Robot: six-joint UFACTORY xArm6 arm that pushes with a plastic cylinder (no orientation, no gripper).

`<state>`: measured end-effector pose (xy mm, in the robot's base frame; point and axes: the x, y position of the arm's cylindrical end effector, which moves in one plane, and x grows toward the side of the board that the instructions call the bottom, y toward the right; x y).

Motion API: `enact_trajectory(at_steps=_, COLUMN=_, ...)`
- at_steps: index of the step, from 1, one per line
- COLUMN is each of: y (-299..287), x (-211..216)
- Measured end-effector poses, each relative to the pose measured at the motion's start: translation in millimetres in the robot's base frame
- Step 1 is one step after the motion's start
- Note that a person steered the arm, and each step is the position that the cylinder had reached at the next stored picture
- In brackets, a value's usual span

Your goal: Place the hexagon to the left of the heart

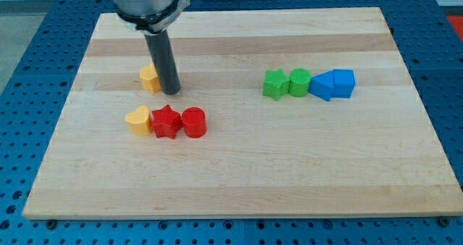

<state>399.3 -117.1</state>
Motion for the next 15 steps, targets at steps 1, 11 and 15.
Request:
enact_trajectory(at_steps=1, y=5.8, x=-26.9)
enact_trajectory(at_steps=11, y=-11.6, x=-25.7)
enact_trajectory(at_steps=15, y=-66.5, x=4.4)
